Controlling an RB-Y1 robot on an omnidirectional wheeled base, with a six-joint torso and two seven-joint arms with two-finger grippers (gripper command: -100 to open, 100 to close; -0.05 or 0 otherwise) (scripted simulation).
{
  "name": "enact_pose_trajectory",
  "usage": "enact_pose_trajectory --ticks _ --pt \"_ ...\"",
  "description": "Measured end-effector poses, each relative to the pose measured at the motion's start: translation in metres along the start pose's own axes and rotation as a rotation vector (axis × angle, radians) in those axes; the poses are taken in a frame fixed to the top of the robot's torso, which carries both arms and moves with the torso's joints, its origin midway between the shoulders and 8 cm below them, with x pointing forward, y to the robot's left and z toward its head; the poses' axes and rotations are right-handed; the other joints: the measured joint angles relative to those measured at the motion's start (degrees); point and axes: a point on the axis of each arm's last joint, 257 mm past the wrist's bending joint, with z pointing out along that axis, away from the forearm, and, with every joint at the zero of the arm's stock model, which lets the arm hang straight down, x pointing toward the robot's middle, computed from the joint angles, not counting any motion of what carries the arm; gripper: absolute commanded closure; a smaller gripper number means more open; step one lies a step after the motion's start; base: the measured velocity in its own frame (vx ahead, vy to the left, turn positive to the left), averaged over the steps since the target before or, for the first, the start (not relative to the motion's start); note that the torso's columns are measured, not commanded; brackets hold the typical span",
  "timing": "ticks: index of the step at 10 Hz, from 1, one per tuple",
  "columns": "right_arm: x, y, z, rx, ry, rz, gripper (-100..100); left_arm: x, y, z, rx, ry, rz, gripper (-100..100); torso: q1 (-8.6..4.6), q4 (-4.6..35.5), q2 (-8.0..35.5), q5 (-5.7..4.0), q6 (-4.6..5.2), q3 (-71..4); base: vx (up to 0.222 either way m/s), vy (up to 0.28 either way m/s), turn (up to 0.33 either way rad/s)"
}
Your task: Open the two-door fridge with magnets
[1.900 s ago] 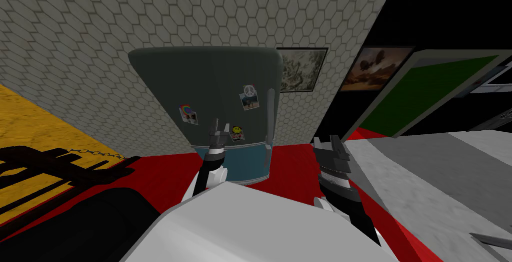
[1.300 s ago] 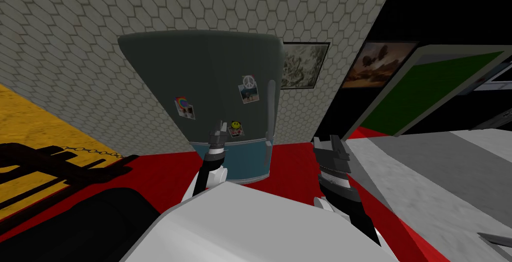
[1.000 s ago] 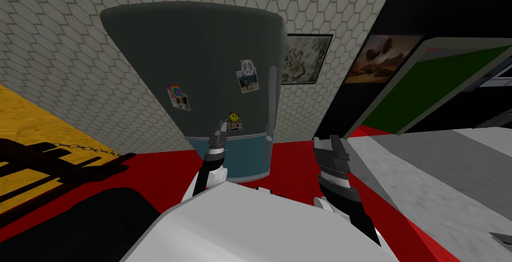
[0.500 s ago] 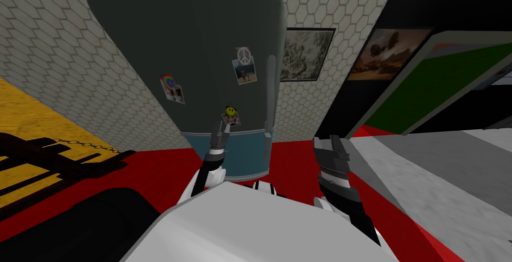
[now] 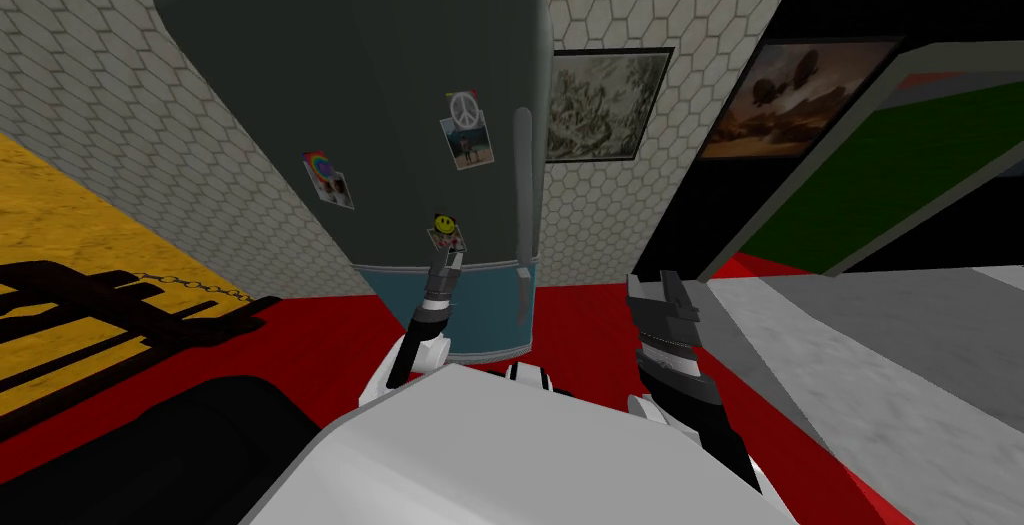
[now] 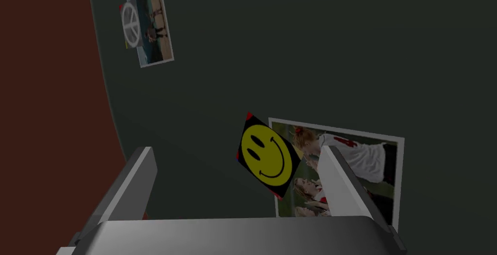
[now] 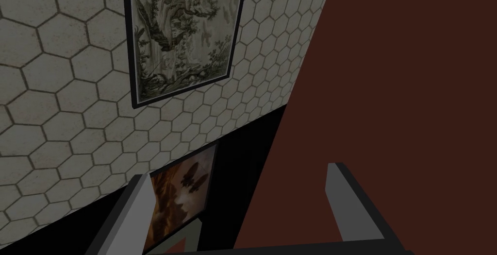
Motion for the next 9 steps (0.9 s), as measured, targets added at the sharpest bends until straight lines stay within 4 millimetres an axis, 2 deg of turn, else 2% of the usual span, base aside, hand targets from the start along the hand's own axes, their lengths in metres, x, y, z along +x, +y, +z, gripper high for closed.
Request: enact_pose_trajectory --ticks 9 --pt "0.0 0.0 0.0 0.0 0.0 0.0 0 -0.012 0.052 -0.023 -0.062 -0.041 0.011 -100 -0.09 -0.01 -0.04 -0.03 0.0 -0.03 0.044 -0.136 0.054"
